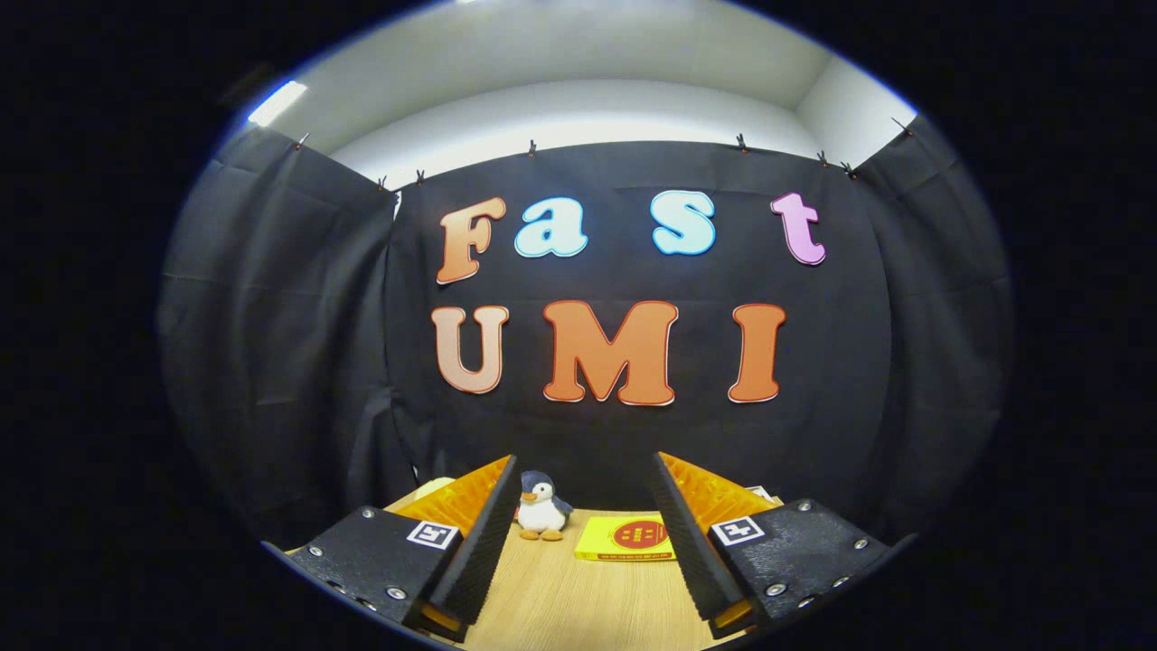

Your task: Open the storage box then place both shoes into the box .Put the left shoe in first, then the right shoe, with the right side of both shoes facing outward in a uniform manner.

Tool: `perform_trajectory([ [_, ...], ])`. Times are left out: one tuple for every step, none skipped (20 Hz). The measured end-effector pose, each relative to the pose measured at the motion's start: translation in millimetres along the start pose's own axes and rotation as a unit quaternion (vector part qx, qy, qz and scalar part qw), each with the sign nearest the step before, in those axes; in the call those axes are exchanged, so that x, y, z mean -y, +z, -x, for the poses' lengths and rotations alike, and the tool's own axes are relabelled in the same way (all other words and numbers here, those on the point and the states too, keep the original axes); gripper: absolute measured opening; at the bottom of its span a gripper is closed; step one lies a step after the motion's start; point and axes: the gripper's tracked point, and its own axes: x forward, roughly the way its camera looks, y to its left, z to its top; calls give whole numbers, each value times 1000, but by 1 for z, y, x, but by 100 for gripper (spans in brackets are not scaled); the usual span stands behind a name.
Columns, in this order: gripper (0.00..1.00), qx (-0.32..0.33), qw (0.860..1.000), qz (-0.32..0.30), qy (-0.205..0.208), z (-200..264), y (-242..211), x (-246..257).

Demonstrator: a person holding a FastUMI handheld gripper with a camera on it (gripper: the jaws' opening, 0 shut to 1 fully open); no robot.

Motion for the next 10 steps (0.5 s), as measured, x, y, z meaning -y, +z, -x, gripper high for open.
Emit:
perform_trajectory([
  [86,5,1000,3,-5,2,0,7],
  [86,9,1000,9,-9,4,-2,13],
  [86,10,1000,15,-16,6,-2,19],
  [86,12,1000,18,-18,6,-4,21],
  [87,11,1000,19,-20,6,-6,23],
  [86,11,1000,20,-20,8,-8,24],
  [86,11,999,21,-22,8,-8,27],
  [86,12,999,20,-23,9,-8,28],
  [86,12,1000,19,-22,10,-8,29],
  [86,12,1000,16,-21,10,-8,29],
])
